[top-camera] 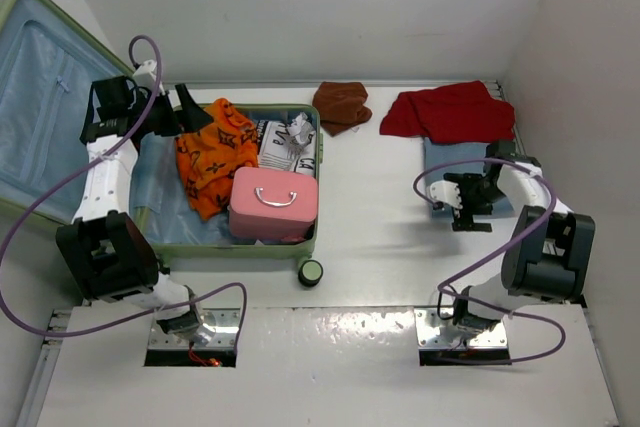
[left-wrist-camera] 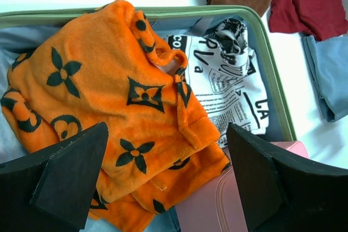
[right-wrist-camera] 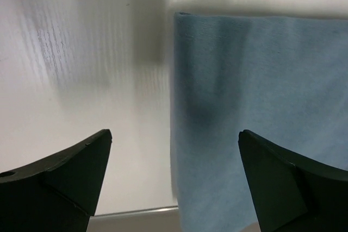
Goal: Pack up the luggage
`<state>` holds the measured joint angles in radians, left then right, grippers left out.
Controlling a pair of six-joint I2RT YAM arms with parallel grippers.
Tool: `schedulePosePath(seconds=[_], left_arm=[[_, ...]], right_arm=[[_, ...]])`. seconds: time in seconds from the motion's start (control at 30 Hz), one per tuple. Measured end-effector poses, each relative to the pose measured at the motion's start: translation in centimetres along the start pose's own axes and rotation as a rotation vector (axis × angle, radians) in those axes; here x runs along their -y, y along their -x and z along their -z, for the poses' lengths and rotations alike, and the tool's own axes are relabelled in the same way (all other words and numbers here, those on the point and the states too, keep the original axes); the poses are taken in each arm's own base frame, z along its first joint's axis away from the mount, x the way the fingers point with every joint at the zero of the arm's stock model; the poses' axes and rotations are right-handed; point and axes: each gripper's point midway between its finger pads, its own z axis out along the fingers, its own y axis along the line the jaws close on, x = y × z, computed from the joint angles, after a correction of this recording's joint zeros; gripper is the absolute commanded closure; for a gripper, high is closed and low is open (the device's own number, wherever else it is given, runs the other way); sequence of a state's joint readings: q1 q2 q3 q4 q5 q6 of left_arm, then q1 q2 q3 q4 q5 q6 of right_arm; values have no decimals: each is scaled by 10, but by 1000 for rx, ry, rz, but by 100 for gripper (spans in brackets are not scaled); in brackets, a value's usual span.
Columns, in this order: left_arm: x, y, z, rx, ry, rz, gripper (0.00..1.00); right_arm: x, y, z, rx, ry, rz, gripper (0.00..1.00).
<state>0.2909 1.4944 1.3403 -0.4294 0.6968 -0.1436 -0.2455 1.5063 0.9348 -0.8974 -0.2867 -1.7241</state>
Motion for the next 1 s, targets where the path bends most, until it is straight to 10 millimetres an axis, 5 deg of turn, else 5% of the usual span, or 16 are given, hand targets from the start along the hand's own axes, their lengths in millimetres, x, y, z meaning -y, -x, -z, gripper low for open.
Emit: schedulePosePath(seconds=[0.27, 0.43, 0.57, 0.73, 0.87, 1.0], left_arm=[[-12, 2, 5, 7, 10, 41, 4], [-19, 3, 9, 15, 25, 54, 4], [-22, 3, 10, 17, 31, 58, 4], [-28, 5, 14, 25, 43, 70, 4], [-37, 7, 21, 38, 56, 83, 4], [-42, 8, 25, 46, 65, 91, 4]], right_arm=[[8, -15, -33, -26, -12, 6, 5], [15, -22, -48, -49, -81, 21, 43], [34, -26, -52, -75, -130, 5, 92], [57, -17, -50, -85, -153, -82, 100], [96, 23, -22, 17, -212, -254, 100], [178, 85, 52, 215, -412, -476, 100]])
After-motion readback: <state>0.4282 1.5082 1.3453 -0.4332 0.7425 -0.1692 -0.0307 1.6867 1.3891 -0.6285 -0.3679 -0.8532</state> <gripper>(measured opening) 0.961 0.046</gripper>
